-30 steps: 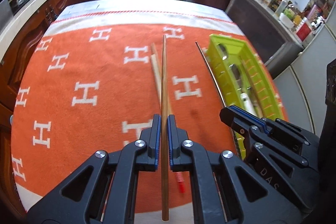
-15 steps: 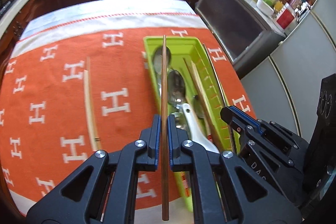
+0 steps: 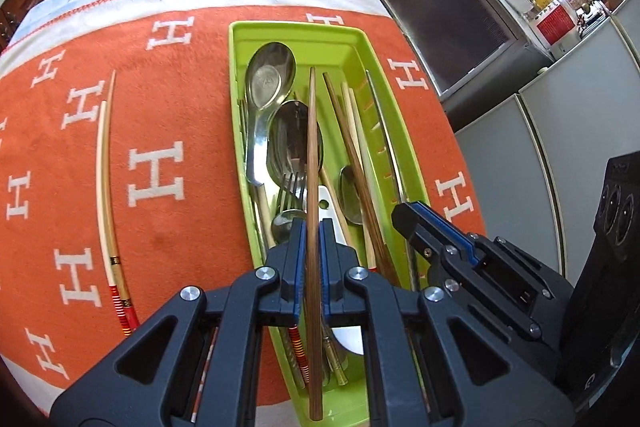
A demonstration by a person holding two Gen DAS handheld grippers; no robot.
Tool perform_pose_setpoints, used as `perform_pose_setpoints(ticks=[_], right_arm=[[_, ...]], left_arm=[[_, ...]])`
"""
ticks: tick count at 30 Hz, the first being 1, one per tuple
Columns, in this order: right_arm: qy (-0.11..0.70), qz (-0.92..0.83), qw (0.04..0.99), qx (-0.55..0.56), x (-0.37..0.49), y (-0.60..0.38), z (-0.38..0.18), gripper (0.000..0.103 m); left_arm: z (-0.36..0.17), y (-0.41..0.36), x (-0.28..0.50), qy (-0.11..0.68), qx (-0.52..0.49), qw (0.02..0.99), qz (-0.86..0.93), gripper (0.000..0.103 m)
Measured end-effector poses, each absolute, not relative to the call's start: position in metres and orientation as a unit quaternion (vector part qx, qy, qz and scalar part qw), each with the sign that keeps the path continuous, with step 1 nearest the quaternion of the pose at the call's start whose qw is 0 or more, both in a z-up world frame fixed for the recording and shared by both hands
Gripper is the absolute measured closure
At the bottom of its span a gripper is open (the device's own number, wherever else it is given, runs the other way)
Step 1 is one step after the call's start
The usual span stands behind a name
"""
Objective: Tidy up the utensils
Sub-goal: 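Lower both chopsticks into the green tray and open both tools, then move both open tools back over the last two chopsticks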
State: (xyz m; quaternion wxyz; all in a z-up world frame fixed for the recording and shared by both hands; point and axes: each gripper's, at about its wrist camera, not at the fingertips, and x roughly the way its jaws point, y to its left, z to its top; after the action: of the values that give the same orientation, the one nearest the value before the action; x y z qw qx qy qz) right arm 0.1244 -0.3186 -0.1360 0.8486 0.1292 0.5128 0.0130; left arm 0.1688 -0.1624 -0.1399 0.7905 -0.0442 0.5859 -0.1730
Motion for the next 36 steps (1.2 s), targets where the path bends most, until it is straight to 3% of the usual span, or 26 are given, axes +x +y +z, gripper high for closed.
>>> perform_pose_setpoints(ticks=[4, 8, 15, 23, 36], right_arm=[[0.51, 0.018, 0.85, 0.131, 0.128, -0.31, -0.133, 0.086], [0.503, 0.021, 0.855, 0.124, 0.124, -0.305, -0.127, 0.084], [0.493, 0.021, 0.862, 0.117, 0.112, -0.301, -0.117, 0.077], [0.467, 0.008, 0.878, 0.101, 0.092, -0.298, -0.101, 0.049], [0.479, 0.047, 0.872, 0.09, 0.061, -0.269, -0.085, 0.049]], left_arm=[[-0.138, -0.164, 0.168, 0.578, -0.024, 0.796, -0.174, 0.099], [-0.131, -0.162, 0.163, 0.572, -0.011, 0.801, -0.176, 0.097], [-0.114, -0.148, 0.152, 0.55, 0.005, 0.818, -0.167, 0.074], [-0.104, -0.123, 0.133, 0.533, 0.023, 0.833, -0.148, 0.069], [-0.098, -0.048, 0.109, 0.518, -0.012, 0.851, -0.084, 0.066]])
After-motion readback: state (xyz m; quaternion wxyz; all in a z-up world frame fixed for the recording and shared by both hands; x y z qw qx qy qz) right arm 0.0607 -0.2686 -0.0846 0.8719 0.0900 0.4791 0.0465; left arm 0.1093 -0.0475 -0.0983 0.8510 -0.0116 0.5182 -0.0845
